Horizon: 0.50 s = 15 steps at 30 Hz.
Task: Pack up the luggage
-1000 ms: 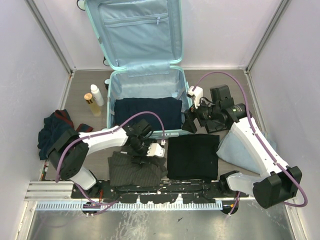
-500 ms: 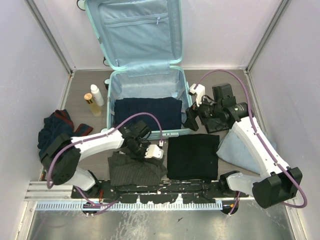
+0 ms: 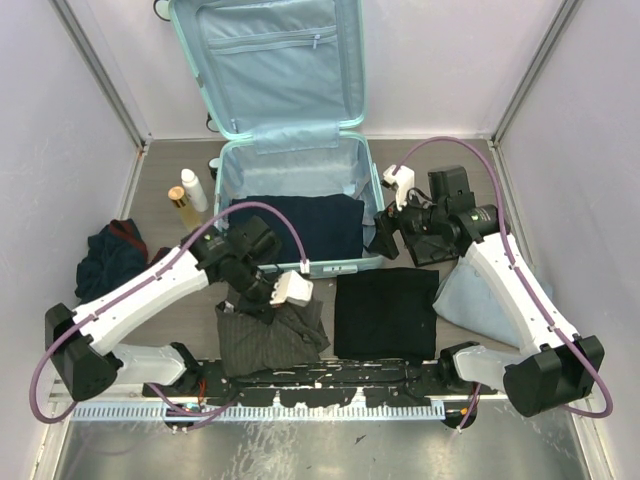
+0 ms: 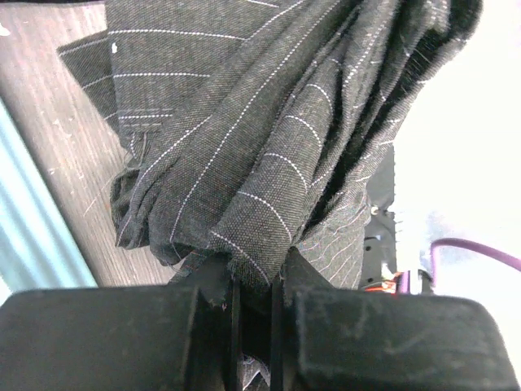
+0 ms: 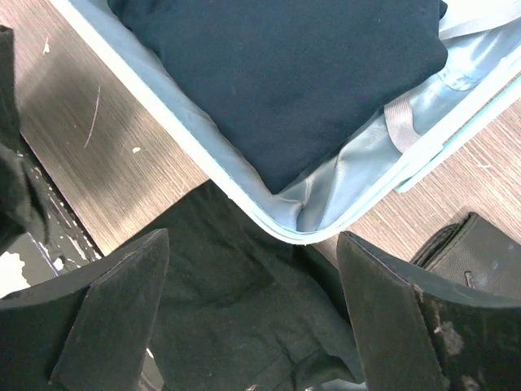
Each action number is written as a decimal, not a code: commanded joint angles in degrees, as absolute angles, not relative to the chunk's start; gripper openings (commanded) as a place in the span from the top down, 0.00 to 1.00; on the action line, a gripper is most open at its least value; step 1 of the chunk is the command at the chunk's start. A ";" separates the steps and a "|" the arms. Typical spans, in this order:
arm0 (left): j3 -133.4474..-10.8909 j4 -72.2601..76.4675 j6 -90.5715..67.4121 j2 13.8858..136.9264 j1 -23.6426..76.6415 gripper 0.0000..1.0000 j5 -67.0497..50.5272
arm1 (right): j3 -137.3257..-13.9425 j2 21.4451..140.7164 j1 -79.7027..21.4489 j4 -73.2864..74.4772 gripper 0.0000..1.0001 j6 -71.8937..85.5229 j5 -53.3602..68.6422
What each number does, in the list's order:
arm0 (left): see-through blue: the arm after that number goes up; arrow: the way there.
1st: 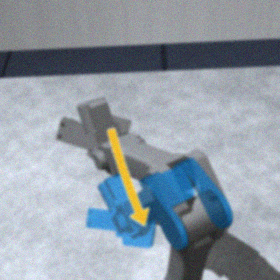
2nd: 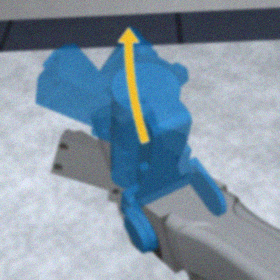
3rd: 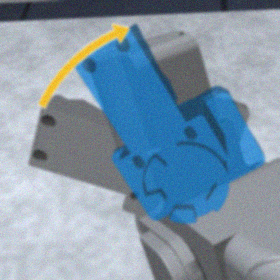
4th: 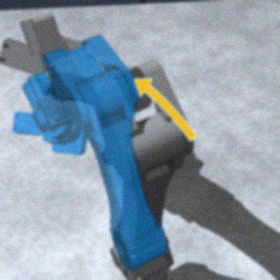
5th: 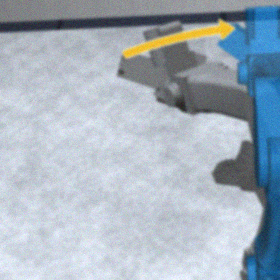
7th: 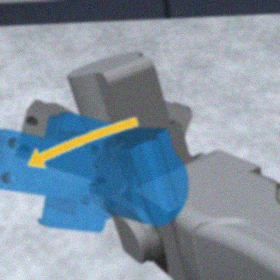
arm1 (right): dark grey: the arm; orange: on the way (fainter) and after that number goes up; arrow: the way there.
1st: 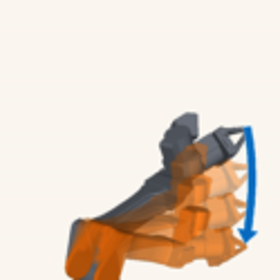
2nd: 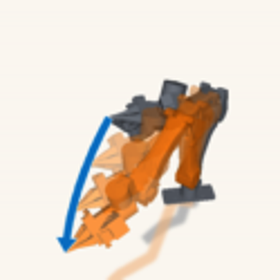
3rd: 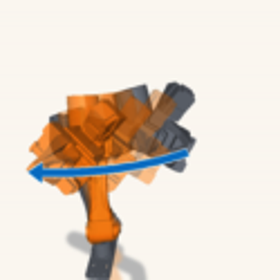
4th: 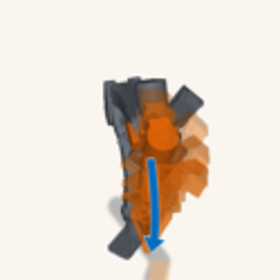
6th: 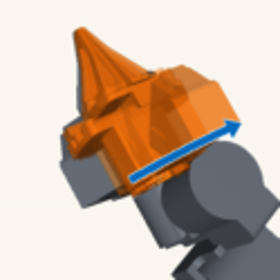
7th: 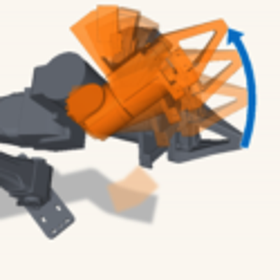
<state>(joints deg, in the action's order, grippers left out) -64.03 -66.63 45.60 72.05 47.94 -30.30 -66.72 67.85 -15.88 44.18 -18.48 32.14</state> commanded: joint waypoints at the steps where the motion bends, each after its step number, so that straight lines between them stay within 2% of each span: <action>1: -73.39 -77.12 41.63 71.06 44.24 1.00 -35.70 | -67.41 66.01 -14.99 41.27 0.12 -16.91 33.48; 9: -92.81 -79.23 25.85 81.64 33.52 1.00 -47.11 | -67.90 66.54 -13.93 40.71 0.12 -15.34 34.34; 15: -112.70 -90.02 32.75 93.85 25.31 1.00 -45.71 | -68.55 66.55 -13.08 41.03 0.12 -15.03 34.24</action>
<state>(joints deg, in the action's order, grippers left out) -100.31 -81.19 29.89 88.14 30.33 -42.37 -66.72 67.85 -13.74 43.29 -15.99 33.04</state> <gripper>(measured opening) 0.077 0.879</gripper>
